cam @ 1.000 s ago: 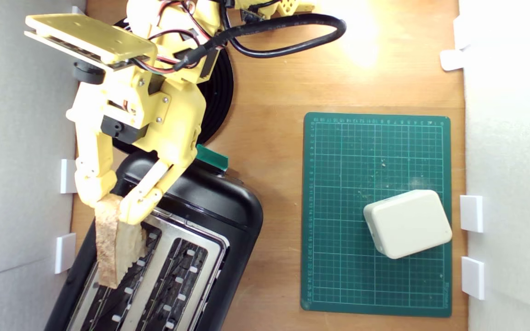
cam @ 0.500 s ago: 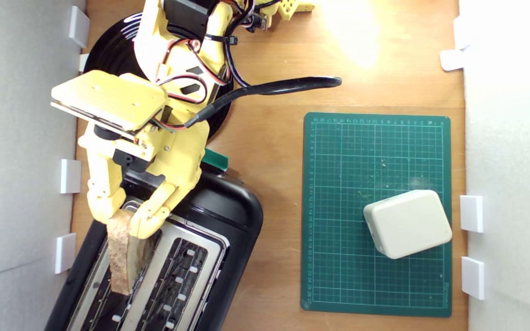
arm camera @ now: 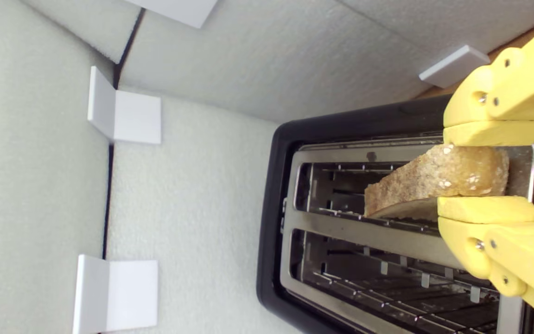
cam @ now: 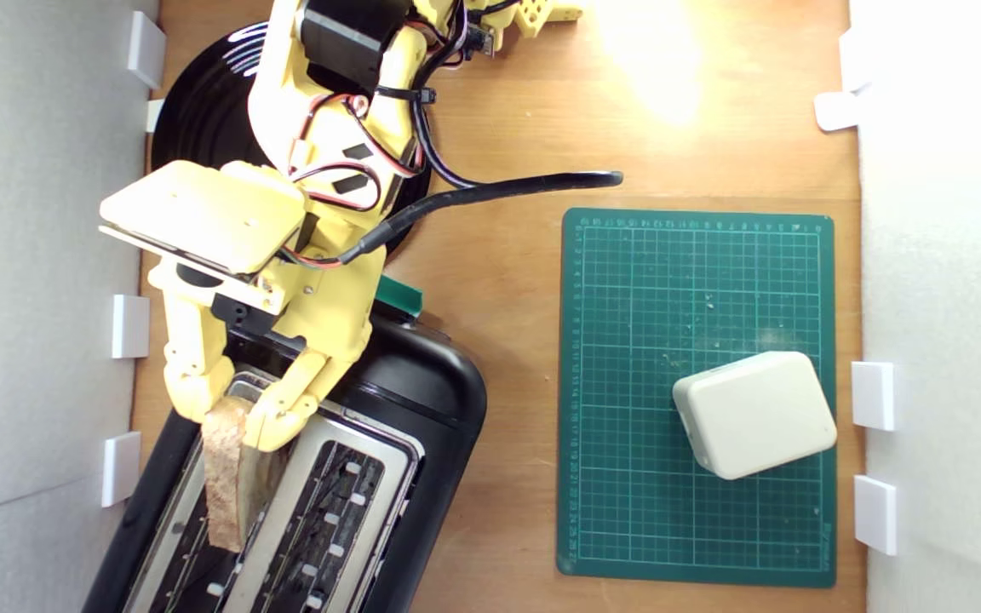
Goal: Pick bread and place in toaster
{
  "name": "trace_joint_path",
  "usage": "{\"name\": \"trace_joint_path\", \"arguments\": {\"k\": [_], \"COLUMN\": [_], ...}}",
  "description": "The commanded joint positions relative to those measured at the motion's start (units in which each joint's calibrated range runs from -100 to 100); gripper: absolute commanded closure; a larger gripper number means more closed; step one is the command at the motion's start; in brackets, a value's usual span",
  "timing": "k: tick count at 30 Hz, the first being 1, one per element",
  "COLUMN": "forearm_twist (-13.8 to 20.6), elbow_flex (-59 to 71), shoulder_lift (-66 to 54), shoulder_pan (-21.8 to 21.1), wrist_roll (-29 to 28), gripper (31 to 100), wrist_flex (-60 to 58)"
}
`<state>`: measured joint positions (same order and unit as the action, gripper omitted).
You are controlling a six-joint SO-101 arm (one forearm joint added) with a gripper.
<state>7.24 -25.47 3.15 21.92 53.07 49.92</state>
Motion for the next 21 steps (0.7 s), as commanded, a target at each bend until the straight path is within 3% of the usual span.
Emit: {"name": "trace_joint_path", "arguments": {"k": [1,9,21], "forearm_twist": [0.8,0.4,-4.4], "elbow_flex": [-1.9,-2.1,-2.1], "shoulder_lift": [-0.4,-1.0,-4.1], "shoulder_pan": [0.9,0.3,0.2], "wrist_roll": [-0.1,-0.1,-0.5], "gripper": [57.6,53.2,52.8], "wrist_flex": [-0.7,-0.7,-0.7]}}
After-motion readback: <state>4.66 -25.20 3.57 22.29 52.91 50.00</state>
